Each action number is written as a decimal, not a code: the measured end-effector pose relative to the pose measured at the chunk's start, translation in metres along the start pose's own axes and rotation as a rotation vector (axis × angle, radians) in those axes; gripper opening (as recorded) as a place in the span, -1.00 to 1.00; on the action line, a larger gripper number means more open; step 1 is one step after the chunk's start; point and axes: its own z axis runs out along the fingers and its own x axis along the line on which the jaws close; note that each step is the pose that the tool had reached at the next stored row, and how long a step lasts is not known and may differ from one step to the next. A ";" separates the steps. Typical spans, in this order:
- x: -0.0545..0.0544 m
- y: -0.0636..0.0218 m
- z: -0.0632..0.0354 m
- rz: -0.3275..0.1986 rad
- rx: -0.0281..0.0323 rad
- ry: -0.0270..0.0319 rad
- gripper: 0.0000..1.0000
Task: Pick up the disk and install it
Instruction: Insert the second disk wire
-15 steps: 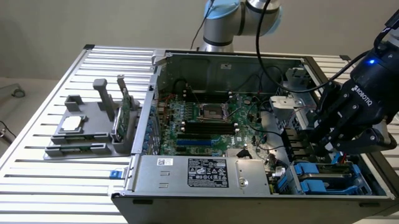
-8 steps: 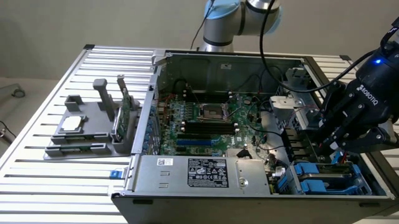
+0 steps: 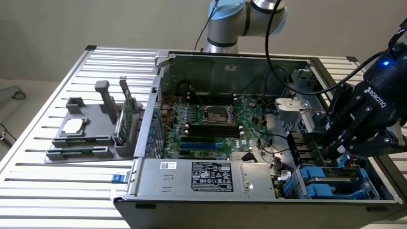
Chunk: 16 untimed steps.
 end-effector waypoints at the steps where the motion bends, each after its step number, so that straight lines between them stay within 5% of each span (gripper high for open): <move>1: 0.000 0.0002 0.0001 0.000 -0.0001 -0.0001 -0.27; 13: 0.002 0.0047 -0.0005 -0.006 -0.0008 -0.0012 -0.27; 16: 0.002 0.0048 -0.0005 -0.007 -0.0009 -0.0014 -0.44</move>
